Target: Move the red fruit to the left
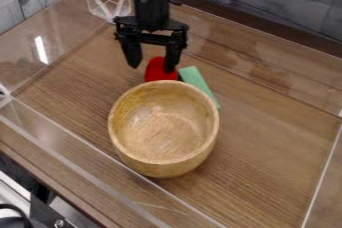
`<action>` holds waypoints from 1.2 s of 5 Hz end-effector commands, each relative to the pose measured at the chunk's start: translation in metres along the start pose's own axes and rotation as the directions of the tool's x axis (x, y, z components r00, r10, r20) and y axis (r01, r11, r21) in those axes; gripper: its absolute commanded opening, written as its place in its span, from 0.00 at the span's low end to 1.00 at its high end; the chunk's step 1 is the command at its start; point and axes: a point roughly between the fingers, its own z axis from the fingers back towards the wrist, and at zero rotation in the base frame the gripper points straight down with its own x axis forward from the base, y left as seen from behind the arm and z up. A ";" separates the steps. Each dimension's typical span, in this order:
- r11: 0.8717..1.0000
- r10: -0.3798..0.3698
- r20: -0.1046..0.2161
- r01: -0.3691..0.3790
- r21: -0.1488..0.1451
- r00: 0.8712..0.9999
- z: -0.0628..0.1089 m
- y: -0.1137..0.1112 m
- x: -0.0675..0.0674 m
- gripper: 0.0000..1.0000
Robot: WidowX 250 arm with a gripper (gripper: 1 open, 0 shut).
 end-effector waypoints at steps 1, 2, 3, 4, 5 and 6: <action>0.998 0.058 0.073 -0.057 -0.018 0.996 0.017 0.005 0.014 1.00; 1.000 0.006 0.072 -0.005 -0.019 0.997 0.009 0.003 0.011 1.00; 0.999 -0.049 0.071 0.050 -0.017 0.996 0.001 -0.001 0.008 1.00; 0.995 -0.098 0.070 0.100 -0.019 0.993 -0.003 -0.005 0.004 1.00; 0.978 -0.206 0.061 0.208 -0.020 0.977 -0.006 -0.011 0.002 1.00; 0.954 -0.297 0.061 0.299 -0.022 0.953 -0.007 -0.014 0.002 1.00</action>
